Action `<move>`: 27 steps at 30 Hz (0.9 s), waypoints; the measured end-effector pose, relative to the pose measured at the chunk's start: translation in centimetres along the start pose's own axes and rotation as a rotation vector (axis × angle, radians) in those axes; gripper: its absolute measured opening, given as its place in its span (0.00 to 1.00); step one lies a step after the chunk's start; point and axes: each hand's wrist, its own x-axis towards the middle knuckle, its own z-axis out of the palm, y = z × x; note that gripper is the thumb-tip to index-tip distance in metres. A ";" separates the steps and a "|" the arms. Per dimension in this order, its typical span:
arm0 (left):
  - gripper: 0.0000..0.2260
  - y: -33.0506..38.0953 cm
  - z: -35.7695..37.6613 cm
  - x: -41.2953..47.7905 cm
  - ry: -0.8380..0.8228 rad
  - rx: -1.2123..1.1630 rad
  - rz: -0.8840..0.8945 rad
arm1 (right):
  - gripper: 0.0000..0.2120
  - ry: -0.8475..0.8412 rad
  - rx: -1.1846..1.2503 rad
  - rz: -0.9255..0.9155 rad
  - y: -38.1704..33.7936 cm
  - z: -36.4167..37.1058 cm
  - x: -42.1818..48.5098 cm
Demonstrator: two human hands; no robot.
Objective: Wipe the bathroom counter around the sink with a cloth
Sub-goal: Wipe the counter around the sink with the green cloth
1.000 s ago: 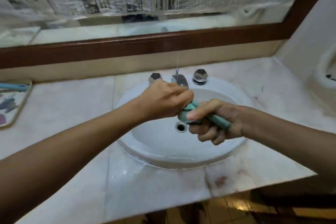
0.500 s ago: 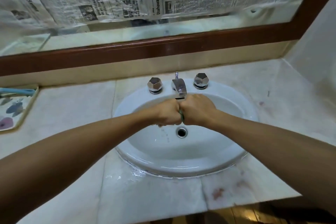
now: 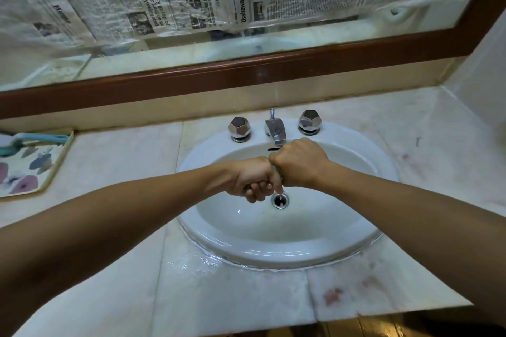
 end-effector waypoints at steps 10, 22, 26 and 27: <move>0.08 -3.8 4.0 0.2 0.572 0.794 0.327 | 0.12 -0.381 0.807 0.212 -0.2 2.2 -4.4; 0.17 -13.5 9.8 -6.8 0.593 -1.065 0.385 | 0.22 -0.205 1.221 0.422 -10.4 1.4 -5.2; 0.19 -18.1 6.7 -8.7 0.748 -1.063 0.348 | 0.12 -0.322 1.399 0.382 -17.2 -0.2 -2.6; 0.15 -19.7 5.6 -9.2 0.780 -1.103 0.349 | 0.09 -0.347 1.485 0.396 -18.6 -0.5 -1.9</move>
